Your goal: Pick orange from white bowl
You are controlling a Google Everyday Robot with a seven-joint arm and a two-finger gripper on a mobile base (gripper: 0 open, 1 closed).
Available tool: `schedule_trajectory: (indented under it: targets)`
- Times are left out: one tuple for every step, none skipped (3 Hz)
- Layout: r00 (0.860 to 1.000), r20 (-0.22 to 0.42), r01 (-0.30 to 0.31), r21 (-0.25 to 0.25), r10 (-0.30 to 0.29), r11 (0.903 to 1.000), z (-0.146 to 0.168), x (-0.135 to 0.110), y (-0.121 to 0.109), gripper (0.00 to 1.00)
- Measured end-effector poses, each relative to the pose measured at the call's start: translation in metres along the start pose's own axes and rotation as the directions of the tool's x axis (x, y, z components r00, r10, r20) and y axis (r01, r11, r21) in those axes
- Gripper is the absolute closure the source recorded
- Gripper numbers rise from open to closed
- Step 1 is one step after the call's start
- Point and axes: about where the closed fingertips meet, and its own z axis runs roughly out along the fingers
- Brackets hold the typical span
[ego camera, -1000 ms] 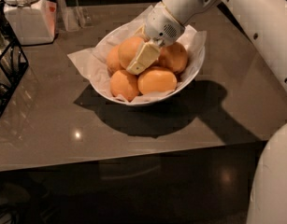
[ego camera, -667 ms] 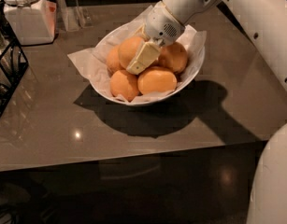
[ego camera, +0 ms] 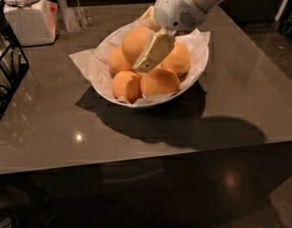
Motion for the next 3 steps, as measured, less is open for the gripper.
schedule_trajectory:
  targets:
    - [1.0,0.014,0.024,0.085,-0.025,0.996,-0.032,-0.014,0.031,1.0]
    - [0.999,0.049,0.004,0.162,-0.012,0.9868,-0.056,-0.011,0.062,1.0]
    - [0.999,0.049,-0.01,0.171,0.001,0.9852,-0.061,-0.007,0.066,1.0]
